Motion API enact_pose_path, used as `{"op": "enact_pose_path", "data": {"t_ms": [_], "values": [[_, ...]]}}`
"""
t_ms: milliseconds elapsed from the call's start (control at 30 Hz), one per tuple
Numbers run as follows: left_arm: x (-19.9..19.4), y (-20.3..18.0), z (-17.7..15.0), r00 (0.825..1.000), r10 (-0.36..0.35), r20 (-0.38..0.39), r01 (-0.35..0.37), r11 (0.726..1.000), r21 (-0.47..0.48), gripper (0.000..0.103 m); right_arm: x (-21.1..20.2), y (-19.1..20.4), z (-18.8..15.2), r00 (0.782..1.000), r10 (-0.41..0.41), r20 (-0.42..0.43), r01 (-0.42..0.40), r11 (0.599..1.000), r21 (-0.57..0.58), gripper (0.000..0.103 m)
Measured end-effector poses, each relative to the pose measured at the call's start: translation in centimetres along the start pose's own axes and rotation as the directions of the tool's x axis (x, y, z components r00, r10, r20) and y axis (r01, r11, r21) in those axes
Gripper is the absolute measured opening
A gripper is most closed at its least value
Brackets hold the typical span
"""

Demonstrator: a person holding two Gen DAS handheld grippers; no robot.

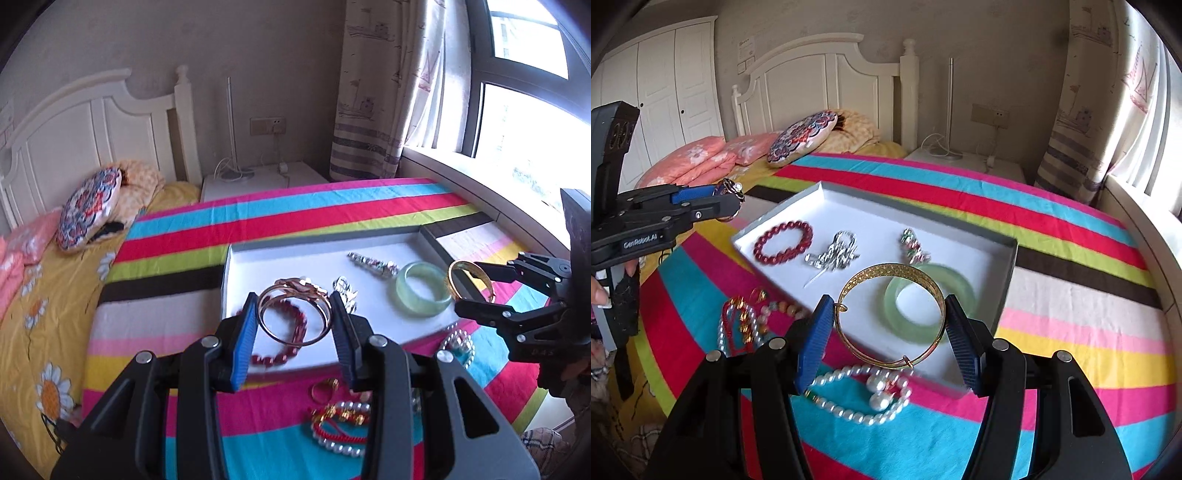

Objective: Organize jewelry
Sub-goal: 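Carry the gold ring and gold bangle over the white box with both tools, then lower the ring and bangle into the box and open both tools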

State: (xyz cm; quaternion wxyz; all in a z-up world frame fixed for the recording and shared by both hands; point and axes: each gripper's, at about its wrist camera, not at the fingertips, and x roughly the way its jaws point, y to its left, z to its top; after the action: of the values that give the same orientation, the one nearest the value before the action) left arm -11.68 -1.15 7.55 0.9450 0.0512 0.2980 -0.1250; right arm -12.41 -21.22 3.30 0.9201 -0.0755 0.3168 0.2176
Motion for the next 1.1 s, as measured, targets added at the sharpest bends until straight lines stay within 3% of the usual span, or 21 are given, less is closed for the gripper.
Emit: {"op": "enact_pose_path", "data": {"t_ms": [133, 267, 600, 800, 1100], "values": [[1.3, -0.9, 1.6, 1.000, 0.011, -0.009, -0.011, 0.999, 0.043, 0.038, 1.3, -0.2, 1.3, 1.000, -0.011, -0.003, 0.011, 1.000, -0.020, 0.060], [4.5, -0.9, 3.1, 0.998, 0.003, -0.066, 0.001, 0.999, 0.051, 0.038, 3.5, -0.1, 2.4, 0.999, -0.008, -0.040, 0.007, 0.999, -0.038, 0.060], [13.3, 1.6, 5.1, 0.974, -0.024, -0.226, 0.011, 0.998, -0.059, 0.038, 9.0, 3.8, 2.9, 0.985, -0.011, -0.171, -0.019, 0.985, -0.170, 0.060], [15.9, 2.1, 5.0, 0.962, -0.005, -0.272, -0.012, 0.998, -0.062, 0.038, 10.4, 4.2, 2.9, 0.974, 0.052, -0.222, -0.087, 0.985, -0.150, 0.060], [17.4, 1.9, 4.2, 0.954, 0.006, -0.299, -0.024, 0.998, -0.057, 0.038, 9.5, 3.6, 2.7, 0.966, 0.085, -0.245, -0.113, 0.988, -0.102, 0.062]]}}
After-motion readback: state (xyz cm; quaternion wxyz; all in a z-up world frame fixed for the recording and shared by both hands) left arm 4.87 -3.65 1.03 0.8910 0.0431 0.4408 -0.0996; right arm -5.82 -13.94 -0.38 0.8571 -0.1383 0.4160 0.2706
